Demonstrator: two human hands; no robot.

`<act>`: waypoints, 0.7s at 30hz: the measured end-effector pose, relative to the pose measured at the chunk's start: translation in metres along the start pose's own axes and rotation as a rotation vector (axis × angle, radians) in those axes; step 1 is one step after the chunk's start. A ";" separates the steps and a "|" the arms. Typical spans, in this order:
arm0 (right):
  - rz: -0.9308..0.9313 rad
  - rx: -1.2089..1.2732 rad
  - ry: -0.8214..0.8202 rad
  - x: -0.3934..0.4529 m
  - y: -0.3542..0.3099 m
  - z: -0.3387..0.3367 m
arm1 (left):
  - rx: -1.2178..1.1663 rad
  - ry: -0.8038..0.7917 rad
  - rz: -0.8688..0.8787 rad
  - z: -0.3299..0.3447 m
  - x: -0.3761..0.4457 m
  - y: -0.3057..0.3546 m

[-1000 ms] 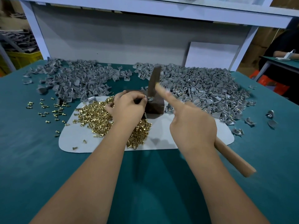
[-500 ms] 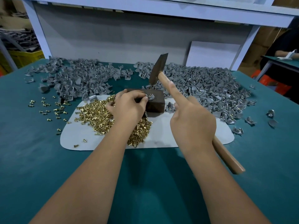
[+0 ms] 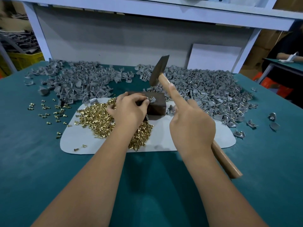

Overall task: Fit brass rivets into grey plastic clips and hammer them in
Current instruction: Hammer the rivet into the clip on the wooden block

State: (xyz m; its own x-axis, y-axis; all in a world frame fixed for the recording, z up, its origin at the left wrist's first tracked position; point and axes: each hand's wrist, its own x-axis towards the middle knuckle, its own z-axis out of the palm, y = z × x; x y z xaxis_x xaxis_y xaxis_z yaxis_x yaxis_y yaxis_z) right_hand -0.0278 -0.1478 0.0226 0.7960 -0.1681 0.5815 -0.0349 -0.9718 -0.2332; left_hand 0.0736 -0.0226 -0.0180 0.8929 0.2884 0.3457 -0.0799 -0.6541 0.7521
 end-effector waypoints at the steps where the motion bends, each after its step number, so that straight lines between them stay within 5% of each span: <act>1: -0.015 -0.014 -0.014 0.000 0.000 0.001 | 0.003 0.004 0.008 0.000 0.000 -0.001; 4: -0.034 -0.051 -0.112 0.001 0.003 0.005 | -0.024 -0.022 0.019 -0.001 -0.001 0.000; 8: -0.004 0.002 0.011 -0.001 0.002 0.004 | 0.003 -0.029 -0.017 -0.001 0.000 0.001; 13: -0.029 -0.060 -0.144 0.004 0.007 0.006 | -0.022 -0.067 0.004 -0.005 -0.001 0.001; 21: 0.075 -0.098 -0.032 0.010 0.022 0.013 | -0.120 -0.119 -0.019 -0.011 -0.001 0.003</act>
State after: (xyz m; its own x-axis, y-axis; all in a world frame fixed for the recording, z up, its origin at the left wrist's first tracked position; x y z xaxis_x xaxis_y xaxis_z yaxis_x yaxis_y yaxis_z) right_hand -0.0123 -0.1684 0.0130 0.8079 -0.2369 0.5397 -0.1526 -0.9685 -0.1967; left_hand 0.0676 -0.0169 -0.0100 0.9402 0.2105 0.2677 -0.1088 -0.5593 0.8218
